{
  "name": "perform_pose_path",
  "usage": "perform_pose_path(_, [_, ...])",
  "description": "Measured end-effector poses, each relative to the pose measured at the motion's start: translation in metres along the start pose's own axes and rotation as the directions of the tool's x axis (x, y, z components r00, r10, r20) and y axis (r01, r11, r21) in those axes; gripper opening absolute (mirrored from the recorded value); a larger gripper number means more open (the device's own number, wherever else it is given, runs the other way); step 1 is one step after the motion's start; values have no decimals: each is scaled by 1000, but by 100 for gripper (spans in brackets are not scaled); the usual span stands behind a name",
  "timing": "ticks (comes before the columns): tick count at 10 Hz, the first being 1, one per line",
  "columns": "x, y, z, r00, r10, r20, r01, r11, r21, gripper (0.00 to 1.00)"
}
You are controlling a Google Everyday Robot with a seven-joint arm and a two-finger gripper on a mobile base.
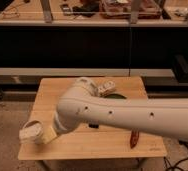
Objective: Move the arm in a circular motion
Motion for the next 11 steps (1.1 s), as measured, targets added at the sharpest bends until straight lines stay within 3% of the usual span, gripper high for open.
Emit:
perform_pose_path(1, [33,6,10,1000,-22,-15,22,1000,-6,80])
perform_pose_path(2, [64,29,23,999,-31,-19,30,998,-51,80])
perform_pose_path(4, [101,80,38,999,-36,-12,34,988,-153,80])
perform_pose_path(5, [115,120,39,1000,0,-8,-2,977,-215,80])
perform_pose_path(7, [119,179,34,996,84,-3,-81,954,-289,80])
perform_pose_path(8, [113,227,25,984,175,-16,-171,930,-326,80])
perform_pose_path(9, [96,271,12,965,262,-28,-254,900,-354,80])
perform_pose_path(10, [81,303,3,942,333,-44,-326,874,-361,80])
perform_pose_path(11, [59,338,-9,910,410,-62,-402,839,-366,80])
